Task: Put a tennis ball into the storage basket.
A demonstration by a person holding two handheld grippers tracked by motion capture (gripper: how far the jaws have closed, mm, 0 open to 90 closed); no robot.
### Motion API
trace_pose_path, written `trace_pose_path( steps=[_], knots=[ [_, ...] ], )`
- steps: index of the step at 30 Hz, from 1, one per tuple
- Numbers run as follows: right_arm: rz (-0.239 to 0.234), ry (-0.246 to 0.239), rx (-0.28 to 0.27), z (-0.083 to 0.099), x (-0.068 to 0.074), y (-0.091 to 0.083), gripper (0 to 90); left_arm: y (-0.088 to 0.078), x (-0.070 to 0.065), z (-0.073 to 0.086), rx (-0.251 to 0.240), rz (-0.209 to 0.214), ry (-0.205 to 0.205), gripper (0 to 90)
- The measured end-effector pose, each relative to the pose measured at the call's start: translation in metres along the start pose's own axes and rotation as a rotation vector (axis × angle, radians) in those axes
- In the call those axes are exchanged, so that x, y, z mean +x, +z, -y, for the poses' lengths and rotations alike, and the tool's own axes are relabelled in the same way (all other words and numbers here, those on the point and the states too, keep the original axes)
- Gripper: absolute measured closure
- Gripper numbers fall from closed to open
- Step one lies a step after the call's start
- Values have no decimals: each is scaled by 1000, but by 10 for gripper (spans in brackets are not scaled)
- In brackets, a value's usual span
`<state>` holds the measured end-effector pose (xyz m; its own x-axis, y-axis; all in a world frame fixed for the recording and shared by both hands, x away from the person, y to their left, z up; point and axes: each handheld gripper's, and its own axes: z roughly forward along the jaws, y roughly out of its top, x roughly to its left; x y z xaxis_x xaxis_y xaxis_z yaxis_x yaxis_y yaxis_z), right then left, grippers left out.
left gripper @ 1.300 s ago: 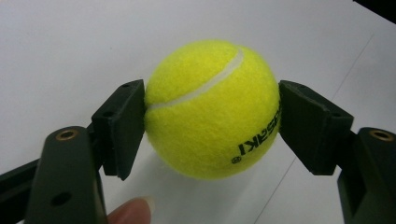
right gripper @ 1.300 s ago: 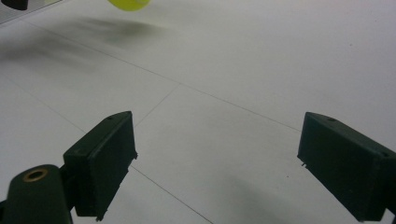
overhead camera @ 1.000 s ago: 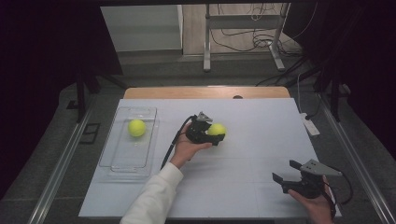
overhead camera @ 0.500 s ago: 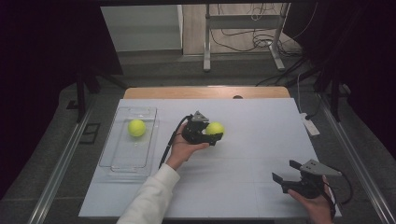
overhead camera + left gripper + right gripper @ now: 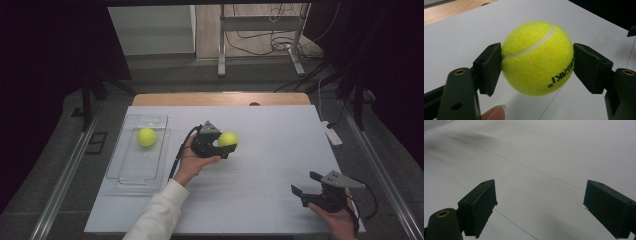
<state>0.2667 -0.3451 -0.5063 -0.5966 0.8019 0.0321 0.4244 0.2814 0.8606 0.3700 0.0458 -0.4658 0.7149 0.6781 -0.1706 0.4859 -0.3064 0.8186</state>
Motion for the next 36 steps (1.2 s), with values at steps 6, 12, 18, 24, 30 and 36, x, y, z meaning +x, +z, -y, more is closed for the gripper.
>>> trace_pose_path(
  steps=[6, 12, 18, 24, 30, 36],
  knots=[
    [0, 0, -1, 0, 0, 0, 114, -6, 0, 1, -9, -4, 5, 276],
    [-3, -3, 0, 0, 0, 0, 114, -12, -2, 3, -11, -9, 22, 276],
    [-2, -2, -1, 0, 1, 0, 114, -18, -3, 2, -26, -10, 23, 276],
    [-1, -3, -1, 1, 0, -1, 114, -22, -2, 1, -39, -16, 23, 276],
    [-1, -3, 0, 1, 0, -1, 114, -28, -1, -1, -57, -19, 18, 276],
    [1, -8, 2, 1, 1, -1, 114, -35, 0, -4, -75, -26, 16, 276]
  ],
)
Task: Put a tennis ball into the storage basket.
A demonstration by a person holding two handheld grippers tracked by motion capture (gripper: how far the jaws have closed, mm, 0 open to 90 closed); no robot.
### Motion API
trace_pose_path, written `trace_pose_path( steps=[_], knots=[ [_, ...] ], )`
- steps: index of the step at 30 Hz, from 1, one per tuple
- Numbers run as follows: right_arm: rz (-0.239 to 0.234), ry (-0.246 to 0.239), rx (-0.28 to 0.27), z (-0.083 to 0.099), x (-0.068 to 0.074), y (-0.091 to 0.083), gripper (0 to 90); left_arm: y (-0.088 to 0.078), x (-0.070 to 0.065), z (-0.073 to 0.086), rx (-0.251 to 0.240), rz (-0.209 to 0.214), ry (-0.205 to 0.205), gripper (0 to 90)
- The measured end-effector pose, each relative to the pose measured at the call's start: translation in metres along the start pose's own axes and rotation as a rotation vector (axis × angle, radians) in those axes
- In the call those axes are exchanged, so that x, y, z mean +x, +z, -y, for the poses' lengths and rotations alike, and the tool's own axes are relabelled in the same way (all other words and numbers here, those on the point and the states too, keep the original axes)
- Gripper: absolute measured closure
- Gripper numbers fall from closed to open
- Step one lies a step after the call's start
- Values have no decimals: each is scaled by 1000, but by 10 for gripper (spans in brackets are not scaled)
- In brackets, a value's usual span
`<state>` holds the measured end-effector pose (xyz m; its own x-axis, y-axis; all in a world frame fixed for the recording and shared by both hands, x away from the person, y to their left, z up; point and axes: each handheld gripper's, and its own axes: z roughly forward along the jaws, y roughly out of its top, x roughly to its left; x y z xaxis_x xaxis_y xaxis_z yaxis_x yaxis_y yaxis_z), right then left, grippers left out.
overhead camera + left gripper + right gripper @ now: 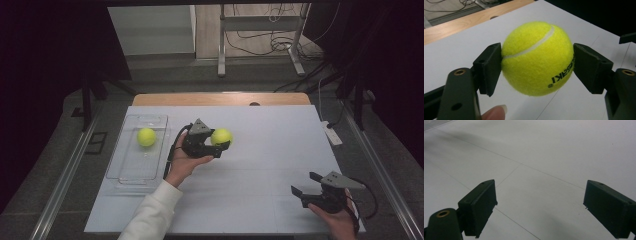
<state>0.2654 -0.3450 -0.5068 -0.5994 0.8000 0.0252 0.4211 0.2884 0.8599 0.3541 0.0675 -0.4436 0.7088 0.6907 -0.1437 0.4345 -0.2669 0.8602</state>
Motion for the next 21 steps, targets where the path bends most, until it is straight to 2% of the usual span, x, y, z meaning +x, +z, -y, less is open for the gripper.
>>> trace_pose_path(
  steps=[21],
  knots=[
    [0, -1, 0, 0, 0, -1, 114, -20, 4, -8, -39, -34, 1, 276]
  ],
)
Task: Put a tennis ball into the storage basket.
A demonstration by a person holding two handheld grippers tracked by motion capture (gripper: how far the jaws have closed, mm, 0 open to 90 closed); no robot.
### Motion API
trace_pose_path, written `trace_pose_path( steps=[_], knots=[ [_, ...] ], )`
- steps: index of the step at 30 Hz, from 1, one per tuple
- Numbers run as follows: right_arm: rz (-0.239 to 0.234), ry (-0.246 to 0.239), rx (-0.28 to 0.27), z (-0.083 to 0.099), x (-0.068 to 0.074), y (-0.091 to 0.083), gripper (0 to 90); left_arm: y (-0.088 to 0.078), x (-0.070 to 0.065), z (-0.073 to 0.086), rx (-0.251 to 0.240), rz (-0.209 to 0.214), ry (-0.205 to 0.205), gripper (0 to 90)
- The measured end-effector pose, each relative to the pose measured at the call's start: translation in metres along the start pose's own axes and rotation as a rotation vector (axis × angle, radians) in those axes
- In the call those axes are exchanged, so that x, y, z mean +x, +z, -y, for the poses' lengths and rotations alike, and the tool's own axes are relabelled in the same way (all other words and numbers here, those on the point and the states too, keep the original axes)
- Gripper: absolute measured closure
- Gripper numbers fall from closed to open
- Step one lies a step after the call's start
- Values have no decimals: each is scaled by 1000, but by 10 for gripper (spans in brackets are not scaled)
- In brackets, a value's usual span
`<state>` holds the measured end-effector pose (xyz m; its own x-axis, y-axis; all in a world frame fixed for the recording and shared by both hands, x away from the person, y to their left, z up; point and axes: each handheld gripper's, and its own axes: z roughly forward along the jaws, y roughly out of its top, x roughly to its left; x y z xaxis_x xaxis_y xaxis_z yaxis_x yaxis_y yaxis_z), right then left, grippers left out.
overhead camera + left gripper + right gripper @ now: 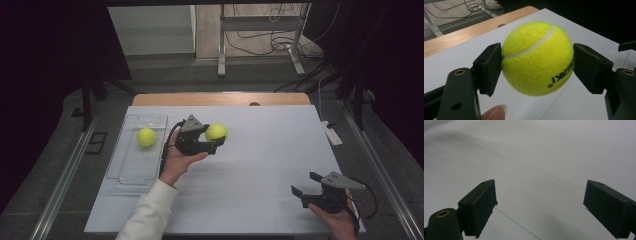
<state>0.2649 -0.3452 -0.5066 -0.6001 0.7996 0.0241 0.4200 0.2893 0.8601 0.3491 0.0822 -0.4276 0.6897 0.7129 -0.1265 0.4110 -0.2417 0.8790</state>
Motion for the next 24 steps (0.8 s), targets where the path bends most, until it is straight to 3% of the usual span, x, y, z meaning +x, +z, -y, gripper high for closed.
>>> trace_pose_path(
  steps=[24],
  knots=[
    [-2, 1, -3, 0, 0, 0, 114, -23, 13, -6, -58, -48, -18, 276]
  ],
)
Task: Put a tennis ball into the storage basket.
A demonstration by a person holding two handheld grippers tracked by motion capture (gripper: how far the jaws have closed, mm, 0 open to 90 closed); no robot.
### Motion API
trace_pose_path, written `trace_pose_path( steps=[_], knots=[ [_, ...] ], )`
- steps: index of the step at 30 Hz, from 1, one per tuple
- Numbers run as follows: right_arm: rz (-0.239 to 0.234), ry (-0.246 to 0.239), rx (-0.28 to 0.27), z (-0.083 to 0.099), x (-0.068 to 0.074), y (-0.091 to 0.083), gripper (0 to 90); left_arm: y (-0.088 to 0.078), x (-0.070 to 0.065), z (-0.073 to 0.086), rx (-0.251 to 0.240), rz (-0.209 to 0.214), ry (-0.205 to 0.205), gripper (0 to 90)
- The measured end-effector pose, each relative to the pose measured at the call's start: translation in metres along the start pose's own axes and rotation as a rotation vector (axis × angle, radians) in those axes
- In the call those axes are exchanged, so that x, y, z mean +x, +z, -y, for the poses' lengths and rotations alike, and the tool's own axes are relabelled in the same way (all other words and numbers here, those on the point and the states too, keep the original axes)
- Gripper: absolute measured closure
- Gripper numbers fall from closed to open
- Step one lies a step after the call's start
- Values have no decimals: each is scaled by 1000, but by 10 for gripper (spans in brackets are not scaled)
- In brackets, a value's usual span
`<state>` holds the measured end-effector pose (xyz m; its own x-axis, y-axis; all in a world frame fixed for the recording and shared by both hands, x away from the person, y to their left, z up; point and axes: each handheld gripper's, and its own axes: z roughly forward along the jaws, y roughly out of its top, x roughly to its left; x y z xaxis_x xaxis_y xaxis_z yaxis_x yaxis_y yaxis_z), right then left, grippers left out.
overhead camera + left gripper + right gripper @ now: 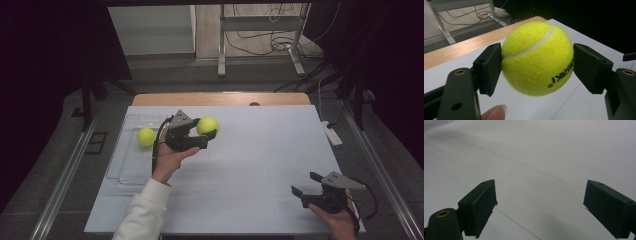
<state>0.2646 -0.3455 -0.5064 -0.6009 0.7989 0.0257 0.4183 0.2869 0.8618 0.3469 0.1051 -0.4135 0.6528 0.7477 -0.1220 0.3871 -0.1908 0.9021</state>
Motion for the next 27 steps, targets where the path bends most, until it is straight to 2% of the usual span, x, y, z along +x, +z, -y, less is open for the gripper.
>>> trace_pose_path(
  steps=[27],
  knots=[
    [3, 0, -1, 0, 0, -1, 114, -21, 16, -5, -41, -65, -25, 276]
  ],
)
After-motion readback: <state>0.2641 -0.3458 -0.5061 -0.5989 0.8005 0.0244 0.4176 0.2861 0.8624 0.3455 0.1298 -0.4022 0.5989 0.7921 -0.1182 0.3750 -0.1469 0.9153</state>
